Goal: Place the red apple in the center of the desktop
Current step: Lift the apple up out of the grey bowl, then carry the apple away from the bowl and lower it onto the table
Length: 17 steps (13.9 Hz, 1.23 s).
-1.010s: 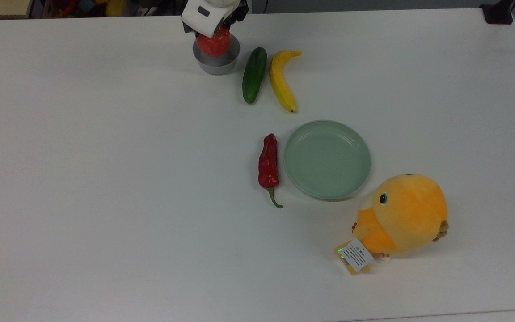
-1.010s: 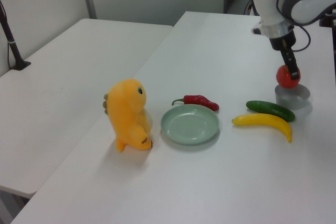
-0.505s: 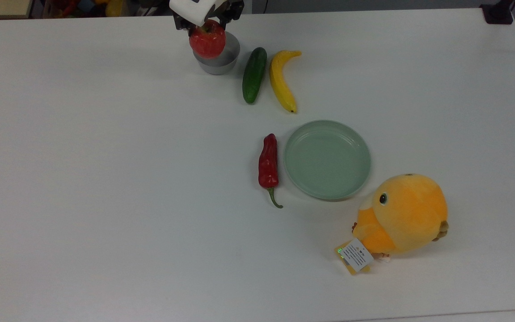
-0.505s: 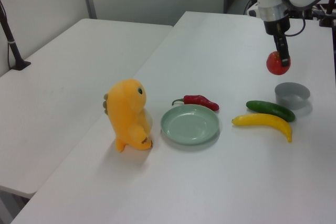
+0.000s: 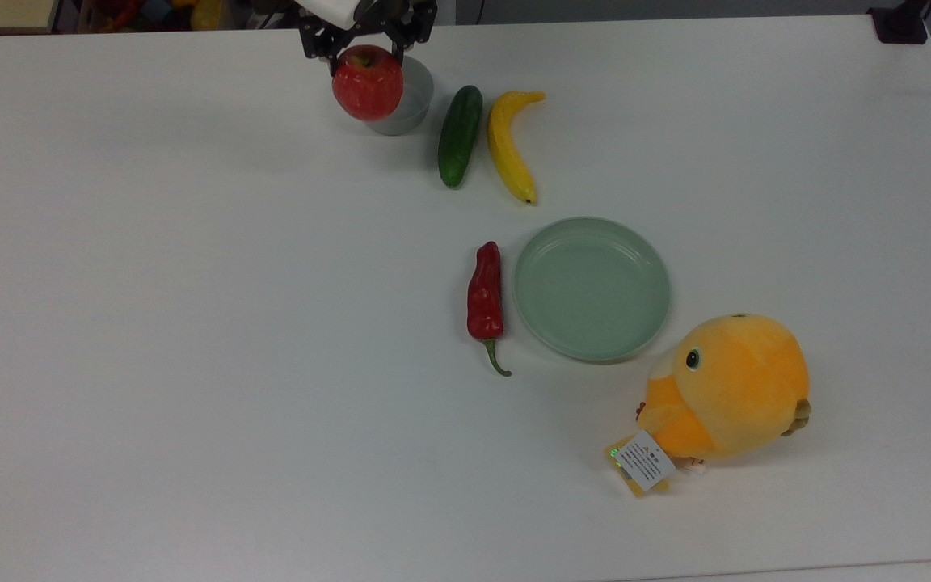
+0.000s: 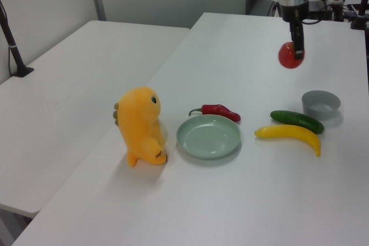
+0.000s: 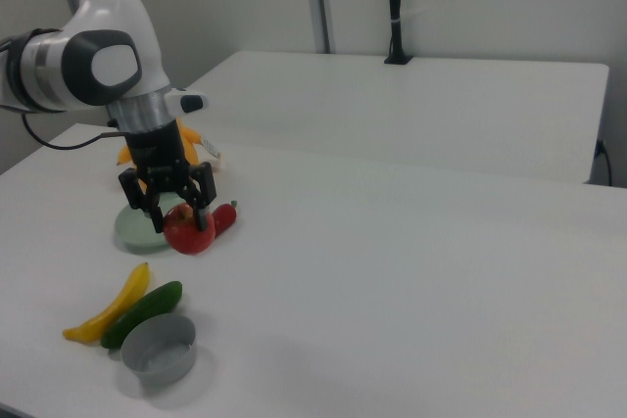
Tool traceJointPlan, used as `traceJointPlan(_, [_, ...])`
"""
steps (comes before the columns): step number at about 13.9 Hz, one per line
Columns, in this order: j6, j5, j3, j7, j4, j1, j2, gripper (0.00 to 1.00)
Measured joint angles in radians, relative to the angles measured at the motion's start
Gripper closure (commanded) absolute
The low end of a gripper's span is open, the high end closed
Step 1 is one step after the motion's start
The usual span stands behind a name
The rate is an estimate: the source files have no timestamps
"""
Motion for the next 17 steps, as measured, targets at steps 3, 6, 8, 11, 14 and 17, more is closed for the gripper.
traceJointPlan(3, [0.116, 0.006, -0.001, 0.048, 0.045, -0.007, 0.11, 0.58])
traceJointPlan(6, [0.217, 0.006, -0.002, 0.118, 0.068, -0.018, 0.201, 0.57])
traceJointPlan(8, [0.222, 0.006, -0.002, 0.125, 0.069, -0.018, 0.227, 0.57])
traceJointPlan(11, [0.238, 0.006, -0.002, 0.126, 0.069, -0.018, 0.265, 0.57])
traceJointPlan(14, [0.307, 0.006, -0.001, 0.126, 0.07, -0.017, 0.311, 0.54])
traceJointPlan(17, [0.31, 0.006, -0.001, 0.127, 0.07, -0.015, 0.329, 0.0])
